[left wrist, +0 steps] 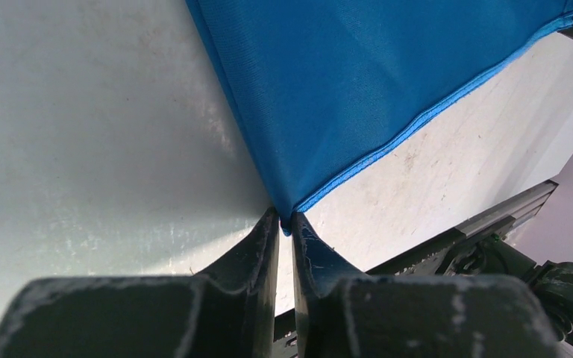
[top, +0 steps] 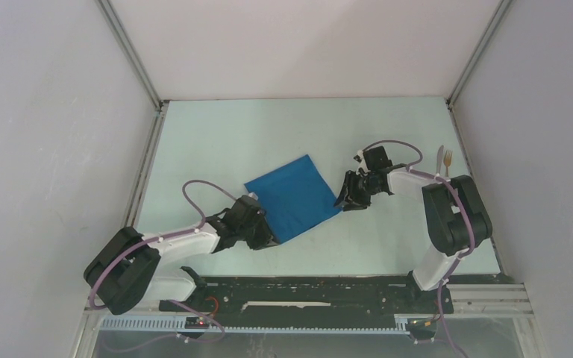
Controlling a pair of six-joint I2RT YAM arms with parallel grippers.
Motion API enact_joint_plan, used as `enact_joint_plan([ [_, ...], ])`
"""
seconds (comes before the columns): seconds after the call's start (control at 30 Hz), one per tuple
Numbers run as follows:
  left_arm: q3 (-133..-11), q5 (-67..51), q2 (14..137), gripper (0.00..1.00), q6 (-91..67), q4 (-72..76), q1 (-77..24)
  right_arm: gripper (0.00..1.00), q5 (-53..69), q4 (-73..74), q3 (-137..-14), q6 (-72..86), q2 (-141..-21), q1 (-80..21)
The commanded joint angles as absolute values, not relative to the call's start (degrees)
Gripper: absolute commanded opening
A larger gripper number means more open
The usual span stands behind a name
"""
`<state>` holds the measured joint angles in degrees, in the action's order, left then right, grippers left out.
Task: Fold the napkin into a case and place the utensils inside
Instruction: Fold the top corner of the square-folded napkin at the center of the board.
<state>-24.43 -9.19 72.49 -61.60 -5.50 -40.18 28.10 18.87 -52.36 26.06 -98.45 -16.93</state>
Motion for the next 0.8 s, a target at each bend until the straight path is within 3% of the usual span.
enact_joint_plan([
  [0.0,-25.34,-8.93,71.62,0.16,-60.31,-4.6,-39.68,0.5,23.88,20.09,-54.3,25.63,-94.49,-17.39],
  [0.17,-24.94,-8.99,71.21,0.17,-60.25,-4.74,-39.65,0.52,22.5,22.86,-54.27,25.15,-90.84,-18.38],
  [0.5,-24.6,-8.72,71.01,0.17,-60.42,-4.7,-39.68,0.45,27.25,18.94,-54.3,26.76,-95.14,-17.93],
  [0.77,-24.52,-8.73,71.02,0.17,-60.56,-4.68,-39.73,0.5,26.27,19.4,-54.27,26.2,-95.75,-17.92],
])
